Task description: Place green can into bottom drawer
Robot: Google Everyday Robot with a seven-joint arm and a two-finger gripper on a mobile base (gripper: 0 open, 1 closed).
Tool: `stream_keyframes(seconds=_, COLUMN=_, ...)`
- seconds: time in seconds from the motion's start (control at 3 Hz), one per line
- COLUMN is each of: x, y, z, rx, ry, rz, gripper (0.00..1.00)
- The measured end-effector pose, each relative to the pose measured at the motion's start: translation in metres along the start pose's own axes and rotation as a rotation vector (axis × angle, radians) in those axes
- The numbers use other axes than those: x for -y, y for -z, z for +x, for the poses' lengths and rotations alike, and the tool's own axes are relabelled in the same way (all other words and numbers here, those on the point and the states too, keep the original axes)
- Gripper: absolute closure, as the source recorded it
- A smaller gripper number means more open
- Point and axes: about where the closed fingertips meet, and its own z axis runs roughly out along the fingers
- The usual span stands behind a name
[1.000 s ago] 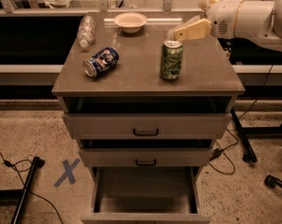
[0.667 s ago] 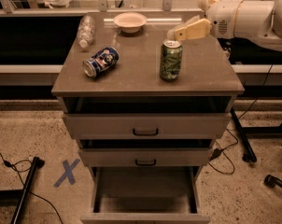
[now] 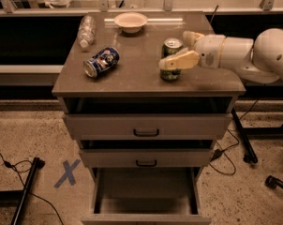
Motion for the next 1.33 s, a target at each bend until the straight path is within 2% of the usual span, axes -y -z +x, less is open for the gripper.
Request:
stream_keyframes(seconds=0.33, x=-0.006, y=-0.005, z=0.0053, rx=-0.006, ry=-0.004, rz=-0.014, gripper=0.0)
stream_keyframes(seconds=0.67, x=-0.0076, y=-0.0078, z=0.0049, rx=-0.006, ry=-0.004, rz=-0.019, gripper=0.17)
stream_keyframes(seconds=1.33, x=-0.0107, y=-0.0131, z=0.0042, rx=-0.005, ry=-0.004, rz=-0.029, gripper=0.64)
